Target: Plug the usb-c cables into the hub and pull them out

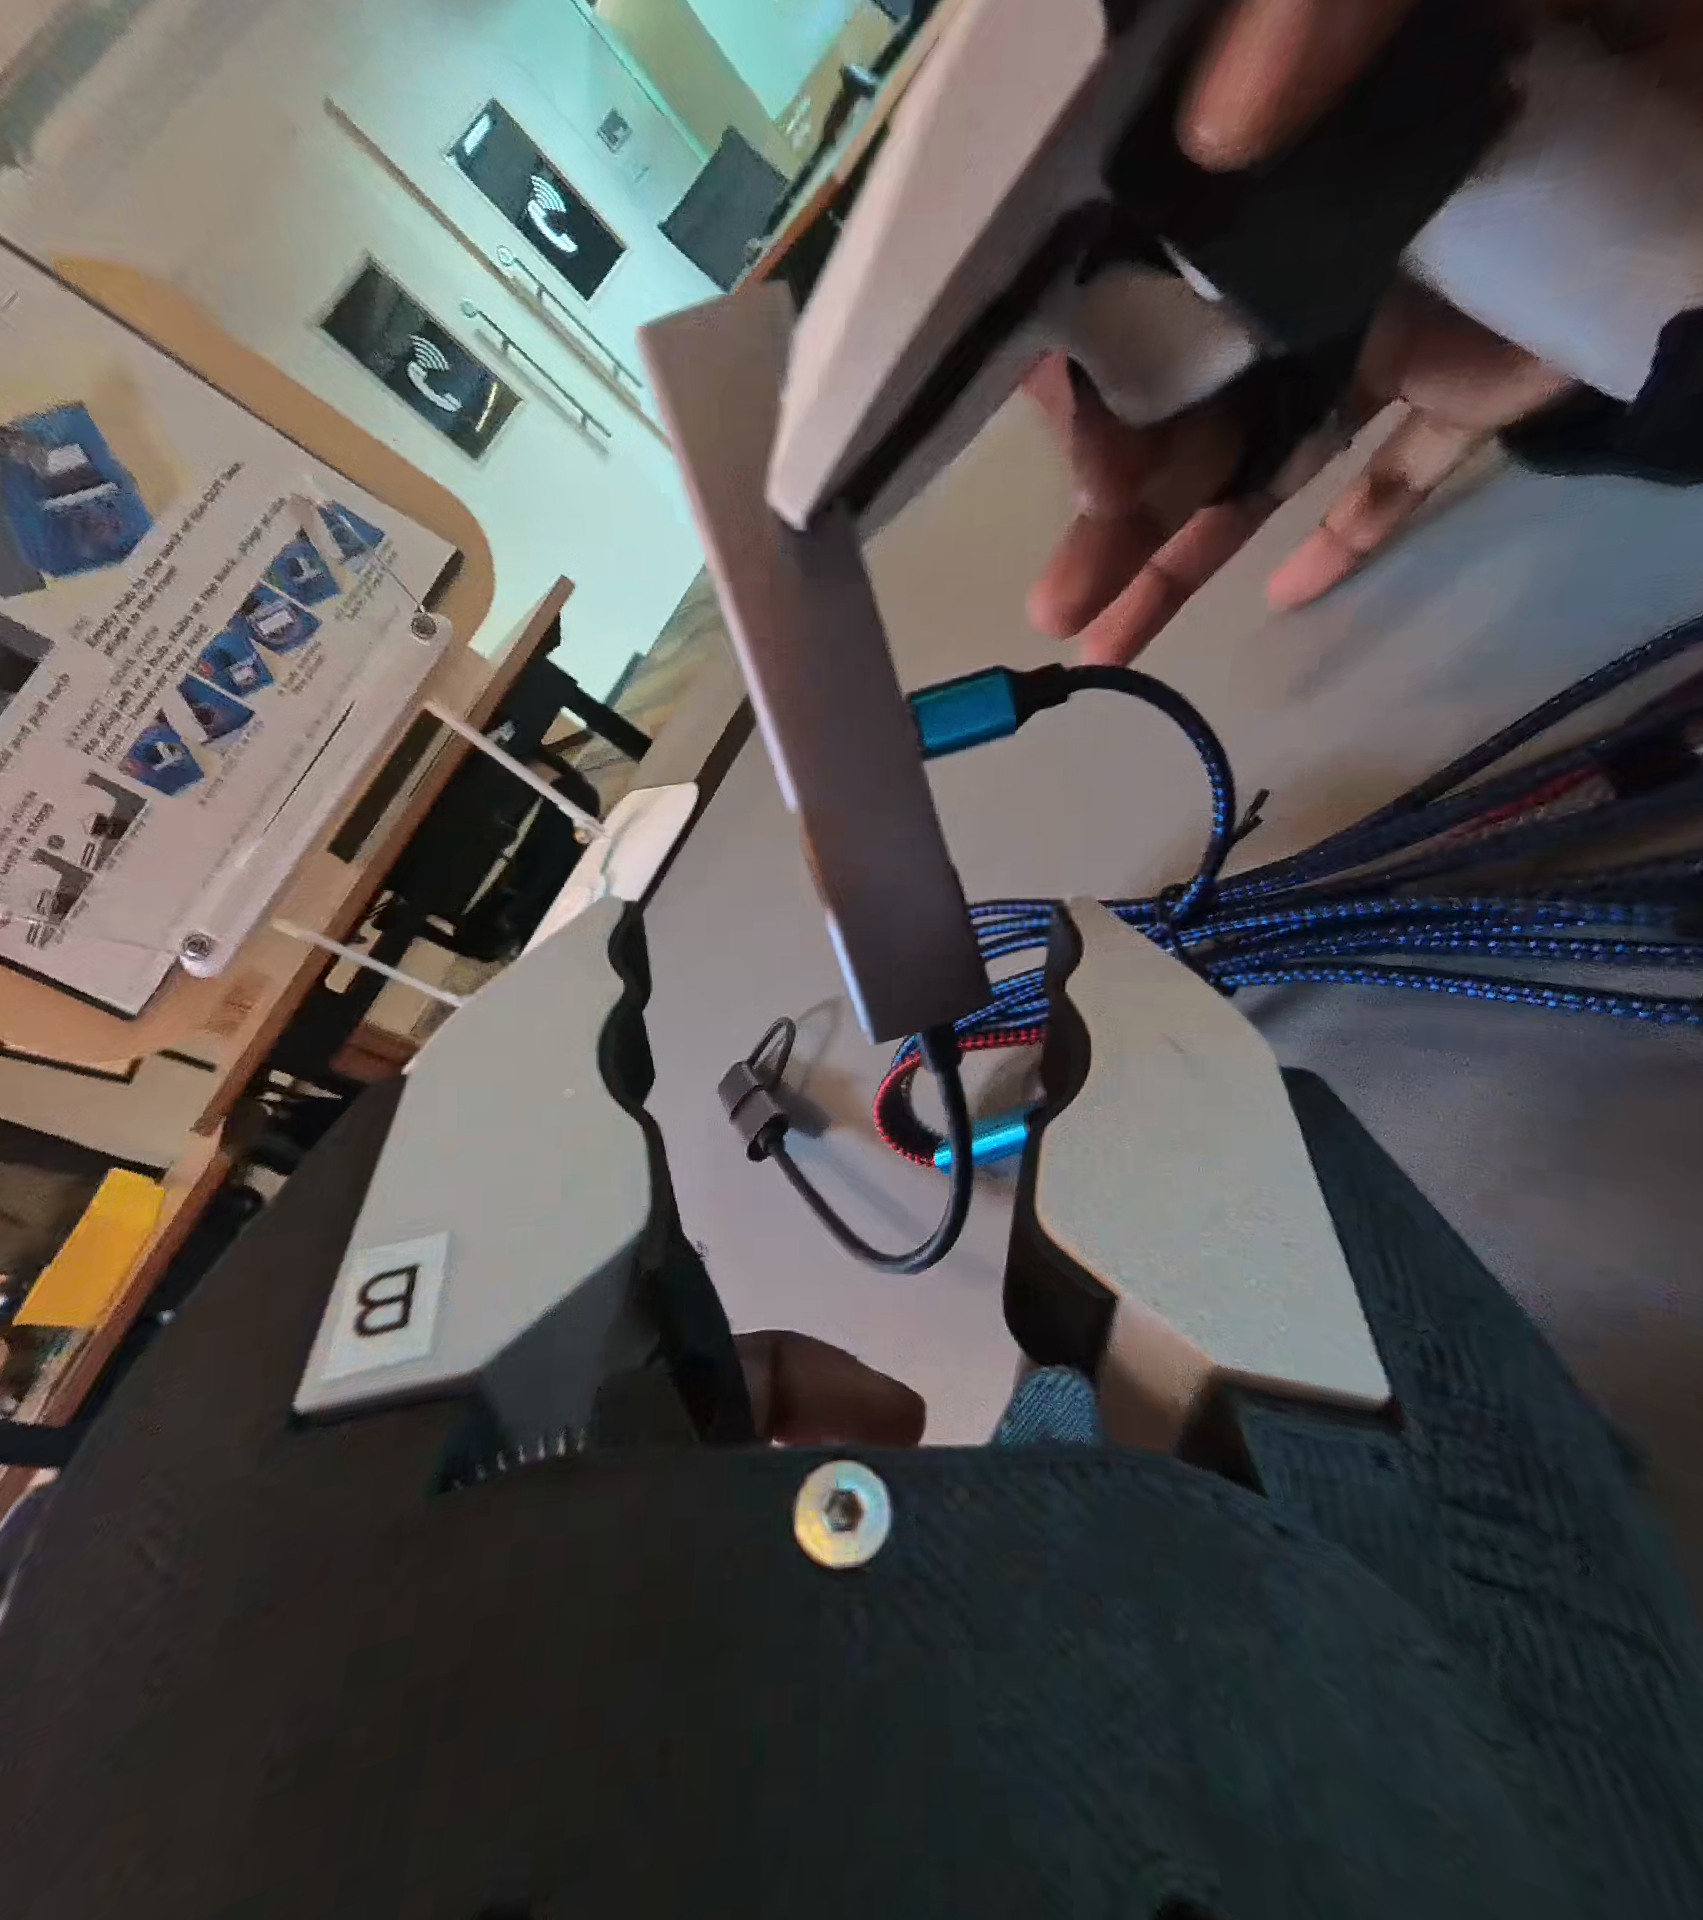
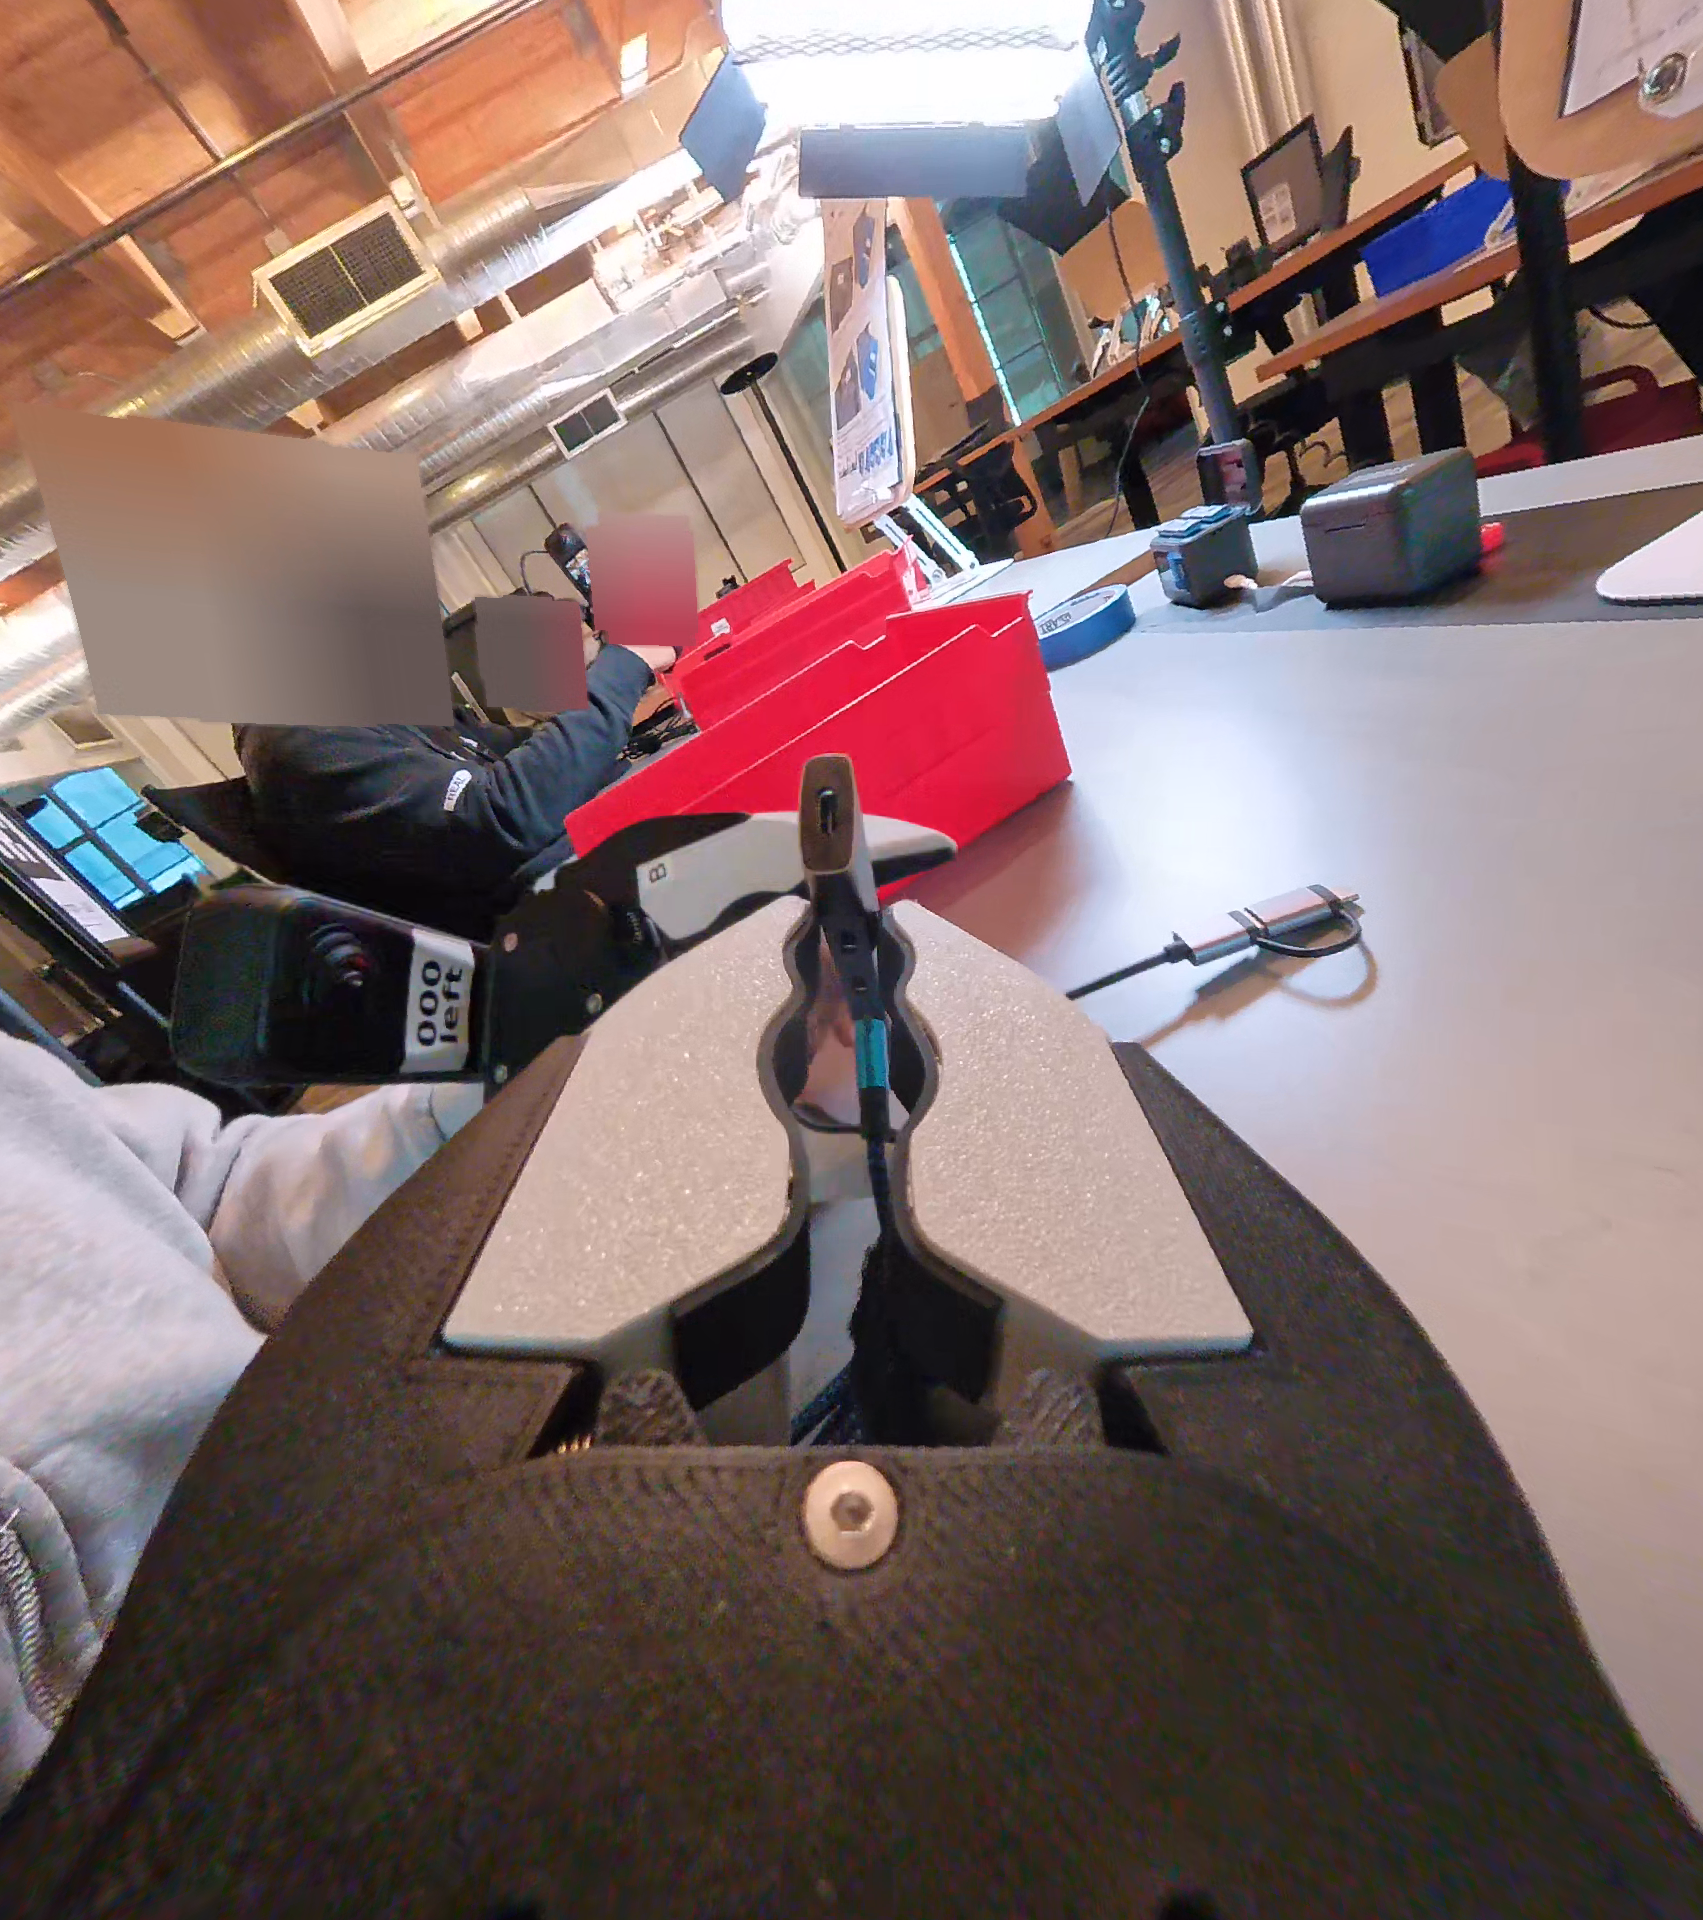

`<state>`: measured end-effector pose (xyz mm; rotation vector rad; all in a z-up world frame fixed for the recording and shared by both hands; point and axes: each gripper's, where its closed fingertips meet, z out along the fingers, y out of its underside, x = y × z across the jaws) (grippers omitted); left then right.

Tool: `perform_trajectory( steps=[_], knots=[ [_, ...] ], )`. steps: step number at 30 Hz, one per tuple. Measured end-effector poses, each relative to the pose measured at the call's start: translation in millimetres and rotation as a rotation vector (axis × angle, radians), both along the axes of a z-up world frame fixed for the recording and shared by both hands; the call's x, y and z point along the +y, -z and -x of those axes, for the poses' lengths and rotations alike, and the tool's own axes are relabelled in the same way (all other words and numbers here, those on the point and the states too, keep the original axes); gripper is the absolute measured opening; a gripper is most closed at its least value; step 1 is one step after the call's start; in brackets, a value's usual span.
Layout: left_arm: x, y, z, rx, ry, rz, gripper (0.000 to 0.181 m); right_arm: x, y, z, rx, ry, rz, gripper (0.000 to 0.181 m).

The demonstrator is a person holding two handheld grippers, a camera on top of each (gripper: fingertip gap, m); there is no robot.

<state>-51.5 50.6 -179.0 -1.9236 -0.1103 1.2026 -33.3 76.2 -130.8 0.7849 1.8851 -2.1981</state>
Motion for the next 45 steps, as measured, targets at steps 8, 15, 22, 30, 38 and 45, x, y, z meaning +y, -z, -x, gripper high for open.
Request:
perform_trajectory(
  steps=[8,15,22,30,38,45],
  knots=[
    [2,8,5,-0.137,-0.06,-0.053,0.02,-1,-22,-2,0.142,0.048,0.064,0.057],
    [-12,14,8,-0.32,-0.095,-0.171,0.02,44,-69,8,0.672,0.506,0.056,0.023],
    [-16,16,10,-0.275,-0.136,-0.112,0.02,32,-69,-1,1.022,0.647,-0.235,0.059],
    [-19,16,11,-0.306,-0.138,-0.138,0.02,25,-78,-12,1.243,0.751,-0.347,0.107],
    [-20,17,11,-0.296,-0.145,-0.127,0.02,16,-72,-18,1.328,0.735,-0.432,0.065],
    [-20,19,11,-0.291,-0.144,-0.112,0.02,10,-60,-13,1.236,0.654,-0.429,0.086]
  ],
)
